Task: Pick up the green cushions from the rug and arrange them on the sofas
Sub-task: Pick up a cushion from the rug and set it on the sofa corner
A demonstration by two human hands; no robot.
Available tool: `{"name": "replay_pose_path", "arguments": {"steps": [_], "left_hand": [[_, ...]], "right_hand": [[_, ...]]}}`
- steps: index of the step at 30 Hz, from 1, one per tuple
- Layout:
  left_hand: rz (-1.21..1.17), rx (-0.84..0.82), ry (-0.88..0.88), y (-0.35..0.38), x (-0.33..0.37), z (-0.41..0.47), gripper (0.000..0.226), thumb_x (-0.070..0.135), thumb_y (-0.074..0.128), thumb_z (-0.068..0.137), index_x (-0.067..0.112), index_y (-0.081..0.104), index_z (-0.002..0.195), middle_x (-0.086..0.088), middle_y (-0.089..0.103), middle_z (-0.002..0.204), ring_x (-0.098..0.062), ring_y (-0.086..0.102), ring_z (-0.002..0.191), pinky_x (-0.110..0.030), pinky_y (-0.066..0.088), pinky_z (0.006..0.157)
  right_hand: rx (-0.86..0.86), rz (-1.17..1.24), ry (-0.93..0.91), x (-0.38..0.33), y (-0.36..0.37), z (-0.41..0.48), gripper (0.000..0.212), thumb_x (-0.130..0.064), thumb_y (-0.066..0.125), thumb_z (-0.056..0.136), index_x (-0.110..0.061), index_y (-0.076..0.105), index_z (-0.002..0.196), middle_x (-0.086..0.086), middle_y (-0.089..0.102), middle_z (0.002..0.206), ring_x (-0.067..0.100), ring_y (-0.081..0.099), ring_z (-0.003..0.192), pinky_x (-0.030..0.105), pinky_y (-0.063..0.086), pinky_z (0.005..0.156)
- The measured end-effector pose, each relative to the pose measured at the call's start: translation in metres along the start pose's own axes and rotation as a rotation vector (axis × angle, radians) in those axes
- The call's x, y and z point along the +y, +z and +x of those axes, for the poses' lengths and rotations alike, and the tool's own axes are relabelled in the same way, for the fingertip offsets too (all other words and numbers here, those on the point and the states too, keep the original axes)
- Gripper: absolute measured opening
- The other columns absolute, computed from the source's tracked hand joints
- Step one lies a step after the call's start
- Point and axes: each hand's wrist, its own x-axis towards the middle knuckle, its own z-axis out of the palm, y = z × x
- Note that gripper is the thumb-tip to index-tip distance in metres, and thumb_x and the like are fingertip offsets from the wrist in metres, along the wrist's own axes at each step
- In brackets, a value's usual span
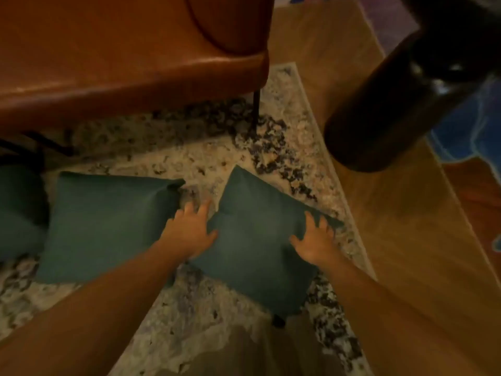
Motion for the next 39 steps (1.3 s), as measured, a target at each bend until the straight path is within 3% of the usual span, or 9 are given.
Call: {"name": "replay_pose_path", "arguments": {"steps": [4, 8, 12, 18, 23, 28, 31, 34, 39], "left_hand": [[-0.112, -0.098, -0.054, 0.048, -0.001, 0.036, 0.095, 0.06, 0.057, 0.098, 0.029, -0.001, 0.167, -0.019, 0.021, 0.164, -0.046, 0.032, 0.147, -0.056, 0.035, 0.116], [-0.18, -0.147, -0.062, 0.086, -0.002, 0.069, 0.1, 0.061, 0.061, 0.096, 0.025, 0.0, 0.167, -0.022, 0.022, 0.165, -0.048, 0.033, 0.147, -0.053, 0.033, 0.119], [-0.263, -0.201, -0.101, 0.117, 0.002, 0.093, 0.105, 0.066, 0.061, 0.093, 0.025, 0.0, 0.168, -0.019, 0.025, 0.167, -0.043, 0.036, 0.148, -0.05, 0.035, 0.12], [-0.592, -0.099, -0.236, 0.148, 0.009, 0.115, 0.138, 0.099, 0.059, 0.062, 0.024, 0.01, 0.167, -0.012, 0.022, 0.171, -0.038, 0.028, 0.154, -0.053, 0.026, 0.125], [-1.112, -0.059, -0.442, 0.16, 0.003, 0.126, 0.159, 0.096, 0.078, 0.038, 0.033, 0.009, 0.166, -0.002, 0.049, 0.154, -0.034, 0.054, 0.135, -0.054, 0.043, 0.115], [-1.306, -0.28, -0.36, 0.147, 0.015, 0.104, 0.101, 0.083, 0.087, 0.05, 0.022, 0.071, 0.129, -0.001, 0.078, 0.118, -0.025, 0.074, 0.107, -0.043, 0.056, 0.101], [-1.379, -0.251, -0.353, 0.137, 0.012, 0.077, 0.088, 0.074, 0.09, 0.058, 0.019, 0.072, 0.125, 0.0, 0.079, 0.113, -0.024, 0.075, 0.105, -0.042, 0.057, 0.099], [-1.477, -0.228, -0.374, 0.109, 0.004, 0.047, 0.097, 0.074, 0.092, 0.056, 0.021, 0.067, 0.133, 0.0, 0.078, 0.118, -0.025, 0.075, 0.108, -0.045, 0.056, 0.102], [-1.544, 0.014, -0.361, 0.036, -0.004, -0.008, 0.094, 0.074, 0.091, 0.058, 0.03, 0.063, 0.136, 0.008, 0.073, 0.129, -0.016, 0.073, 0.109, -0.044, 0.056, 0.1]], "right_hand": [[-0.003, 0.135, 0.107, 0.036, 0.042, 0.037, 0.099, -0.054, 0.063, 0.105, -0.028, -0.004, 0.173, 0.015, -0.013, 0.179, 0.043, -0.005, 0.166, 0.06, 0.016, 0.132], [0.071, 0.296, 0.198, 0.063, 0.076, 0.065, 0.111, -0.059, 0.072, 0.097, -0.032, -0.004, 0.173, 0.013, -0.012, 0.179, 0.052, 0.017, 0.16, 0.064, 0.035, 0.124], [0.176, 0.476, 0.162, 0.082, 0.091, 0.082, 0.126, -0.055, 0.083, 0.088, -0.028, -0.006, 0.173, 0.015, 0.001, 0.179, 0.047, 0.024, 0.159, 0.06, 0.034, 0.125], [0.18, 0.946, 0.285, 0.113, 0.111, 0.107, 0.174, -0.079, 0.101, 0.021, -0.023, 0.024, 0.167, 0.003, 0.049, 0.163, 0.032, 0.051, 0.147, 0.059, 0.046, 0.119], [-0.047, 1.16, 0.363, 0.101, 0.115, 0.084, 0.077, -0.044, 0.101, 0.069, -0.03, 0.058, 0.133, -0.005, 0.061, 0.123, 0.028, 0.055, 0.118, 0.067, 0.047, 0.09], [0.03, 1.218, 0.223, 0.099, 0.117, 0.061, 0.081, -0.04, 0.102, 0.056, -0.028, 0.071, 0.13, -0.001, 0.078, 0.13, 0.026, 0.073, 0.118, 0.056, 0.059, 0.103], [0.046, 1.225, 0.159, 0.091, 0.108, 0.039, 0.074, -0.03, 0.102, 0.063, -0.023, 0.073, 0.131, -0.001, 0.08, 0.125, 0.024, 0.076, 0.114, 0.047, 0.062, 0.097], [0.019, 1.232, 0.134, 0.076, 0.087, 0.015, 0.099, -0.035, 0.11, 0.053, -0.025, 0.066, 0.141, -0.001, 0.078, 0.13, 0.024, 0.076, 0.115, 0.048, 0.064, 0.094], [-0.026, 1.31, 0.038, 0.028, 0.03, -0.036, 0.098, -0.032, 0.105, 0.057, -0.025, 0.064, 0.145, -0.004, 0.078, 0.129, 0.022, 0.076, 0.116, 0.04, 0.064, 0.083]]}}
